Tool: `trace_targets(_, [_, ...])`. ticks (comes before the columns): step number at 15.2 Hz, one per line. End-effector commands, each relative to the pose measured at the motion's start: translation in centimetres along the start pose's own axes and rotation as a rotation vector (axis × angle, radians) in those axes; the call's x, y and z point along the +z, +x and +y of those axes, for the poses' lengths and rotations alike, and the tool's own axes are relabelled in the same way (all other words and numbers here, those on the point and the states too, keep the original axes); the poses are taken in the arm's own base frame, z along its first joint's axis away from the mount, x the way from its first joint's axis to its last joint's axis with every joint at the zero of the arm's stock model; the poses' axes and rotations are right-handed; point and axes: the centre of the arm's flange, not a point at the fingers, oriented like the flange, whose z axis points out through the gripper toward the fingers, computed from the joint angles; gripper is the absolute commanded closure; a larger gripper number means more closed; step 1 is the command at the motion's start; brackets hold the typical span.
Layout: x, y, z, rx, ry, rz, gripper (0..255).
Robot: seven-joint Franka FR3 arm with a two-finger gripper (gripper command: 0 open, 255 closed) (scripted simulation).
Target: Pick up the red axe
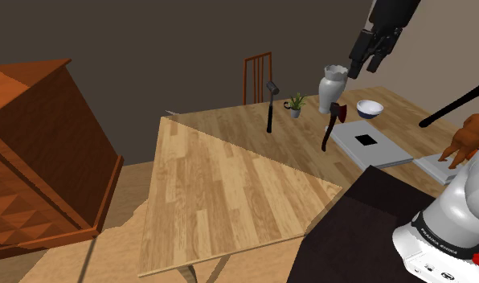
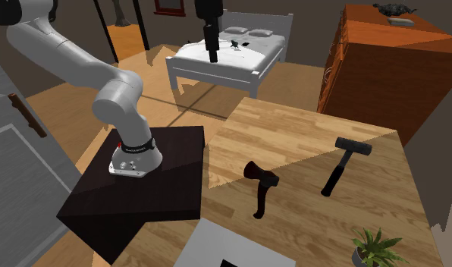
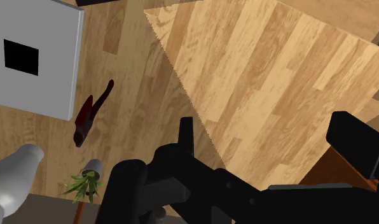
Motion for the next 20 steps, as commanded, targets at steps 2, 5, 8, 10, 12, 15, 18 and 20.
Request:
trace_targets(2, [0.7, 0.8, 0.8, 0.011, -0.003, -0.004, 0])
trace_targets(5, [3.0, 3.1, 3.2, 0.043, -0.010, -0.016, 0])
trace_targets(8, [5.2, 5.2, 5.7, 0.076, -0.018, -0.029, 0])
trace_targets(10, [6.8, 6.6, 7.4, 0.098, -0.023, -0.037, 0])
trace_targets(12, [8.3, 8.0, 9.1, 0.120, -0.029, -0.045, 0])
trace_targets(15, [10.5, 9.9, 11.8, 0.152, -0.036, -0.057, 0])
trace_targets(18, [12.8, 11.7, 14.5, 0.185, -0.044, -0.070, 0])
trace_targets(20, [14.3, 12.8, 16.4, 0.207, -0.049, -0.078, 0])
